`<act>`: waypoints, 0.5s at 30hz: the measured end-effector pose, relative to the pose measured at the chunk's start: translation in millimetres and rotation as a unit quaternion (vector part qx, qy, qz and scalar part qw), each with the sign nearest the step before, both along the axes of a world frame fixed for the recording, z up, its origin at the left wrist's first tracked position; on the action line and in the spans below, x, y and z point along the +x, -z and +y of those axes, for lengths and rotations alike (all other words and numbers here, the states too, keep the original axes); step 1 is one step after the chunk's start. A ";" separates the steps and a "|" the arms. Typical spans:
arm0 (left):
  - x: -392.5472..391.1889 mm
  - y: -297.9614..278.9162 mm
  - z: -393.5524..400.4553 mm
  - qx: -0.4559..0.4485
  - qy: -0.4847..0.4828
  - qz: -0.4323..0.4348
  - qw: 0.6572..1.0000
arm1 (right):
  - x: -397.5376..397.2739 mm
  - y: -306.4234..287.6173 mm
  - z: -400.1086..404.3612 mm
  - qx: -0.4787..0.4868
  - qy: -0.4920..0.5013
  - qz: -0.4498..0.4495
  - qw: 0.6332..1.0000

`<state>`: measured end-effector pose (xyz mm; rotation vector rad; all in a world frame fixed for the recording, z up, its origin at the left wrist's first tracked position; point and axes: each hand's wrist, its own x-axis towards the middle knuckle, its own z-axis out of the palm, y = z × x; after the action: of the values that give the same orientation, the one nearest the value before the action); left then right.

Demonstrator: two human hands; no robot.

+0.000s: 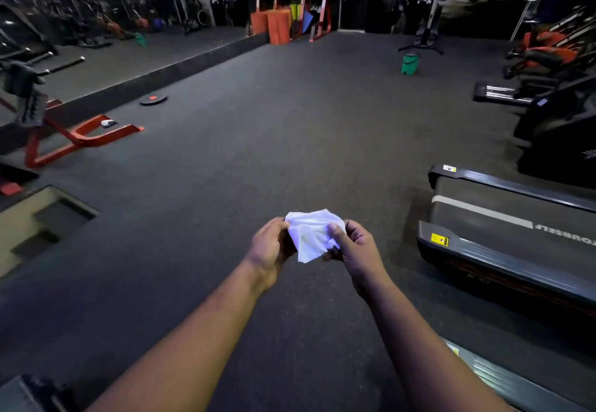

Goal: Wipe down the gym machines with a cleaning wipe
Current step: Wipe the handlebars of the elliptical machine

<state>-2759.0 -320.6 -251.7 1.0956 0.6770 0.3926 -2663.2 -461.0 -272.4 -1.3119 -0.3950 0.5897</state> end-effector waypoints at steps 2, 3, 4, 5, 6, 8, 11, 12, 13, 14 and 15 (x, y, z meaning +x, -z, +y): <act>27.8 -4.4 12.3 0.019 0.015 0.000 1.000 | 33.7 -4.0 12.1 -0.007 -0.002 -0.013 1.000; 43.8 -4.7 20.2 0.038 0.027 -0.001 0.999 | 52.9 -6.5 18.2 -0.012 -0.004 -0.019 1.000; 56.2 -4.9 27.1 0.059 0.043 0.005 0.997 | 68.2 -9.2 22.2 -0.022 -0.011 -0.020 0.999; 68.5 -4.5 35.6 0.078 0.059 0.015 0.995 | 82.6 -12.6 25.9 -0.030 -0.018 -0.016 0.999; 86.8 -4.7 46.3 0.094 0.074 0.026 0.992 | 102.2 -15.6 32.2 -0.034 -0.024 -0.005 0.999; 119.5 -2.5 67.6 0.126 0.099 0.037 0.986 | 132.6 -21.0 45.8 -0.033 -0.027 0.009 0.999; 164.0 1.7 102.5 0.104 0.122 0.019 0.987 | 174.0 -26.8 73.7 -0.044 -0.004 -0.023 0.999; 175.9 2.4 112.2 0.080 0.121 0.004 0.989 | 186.8 -28.6 83.5 -0.044 0.007 -0.031 0.999; 194.9 4.3 126.6 0.057 0.118 -0.015 0.991 | 206.1 -31.2 96.9 -0.045 0.020 -0.034 0.998; 209.4 4.8 138.3 0.042 0.113 -0.023 0.992 | 221.6 -34.4 106.8 -0.046 0.026 -0.027 0.998; 225.4 7.4 151.1 0.031 0.114 -0.031 0.993 | 237.8 -38.3 115.8 -0.048 0.028 -0.022 0.998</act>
<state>-2533.6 -169.4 -259.1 1.2017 0.4816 0.2509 -2425.4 -345.2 -234.1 -1.4250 -0.3691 0.5393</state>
